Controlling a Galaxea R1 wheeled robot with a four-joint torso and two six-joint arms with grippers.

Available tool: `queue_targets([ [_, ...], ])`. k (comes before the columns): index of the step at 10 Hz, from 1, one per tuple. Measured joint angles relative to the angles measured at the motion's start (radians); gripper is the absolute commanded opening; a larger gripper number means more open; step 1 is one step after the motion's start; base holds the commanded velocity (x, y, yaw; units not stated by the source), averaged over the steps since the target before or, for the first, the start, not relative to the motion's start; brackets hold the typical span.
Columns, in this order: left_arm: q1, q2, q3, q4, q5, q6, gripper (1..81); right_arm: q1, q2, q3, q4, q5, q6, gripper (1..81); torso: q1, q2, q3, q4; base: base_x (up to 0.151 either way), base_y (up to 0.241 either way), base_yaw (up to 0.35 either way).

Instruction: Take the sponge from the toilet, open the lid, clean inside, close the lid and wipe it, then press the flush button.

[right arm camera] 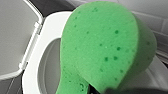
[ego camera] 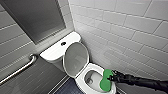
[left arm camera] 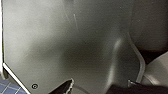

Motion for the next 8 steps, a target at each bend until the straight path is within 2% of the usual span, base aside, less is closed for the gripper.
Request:
queue_targets([
  [2,0.002,0.002,0.0,0.0,0.002,0.0,81.1,0.034,0.012,0.035,-0.005,0.023,0.035,1.0,0.0,0.0,0.0,0.072,0.0,0.0,0.0],
  [6,0.004,0.011,0.004,0.0,0.003,0.0,81.1,0.001,0.049,0.021,-0.007,0.059,0.045,1.0,0.0,0.0,0.0,0.215,0.0,0.0,0.0],
  [7,0.007,0.011,0.004,0.0,0.003,0.0,81.1,-0.007,0.076,0.013,-0.008,0.07,0.046,1.0,0.0,0.0,0.0,0.242,0.0,0.0,0.0],
  [8,0.012,0.011,0.004,0.0,0.005,0.0,81.1,-0.009,0.098,0.0,-0.008,0.086,0.046,1.0,0.0,0.0,0.0,0.256,0.0,0.0,0.0],
])
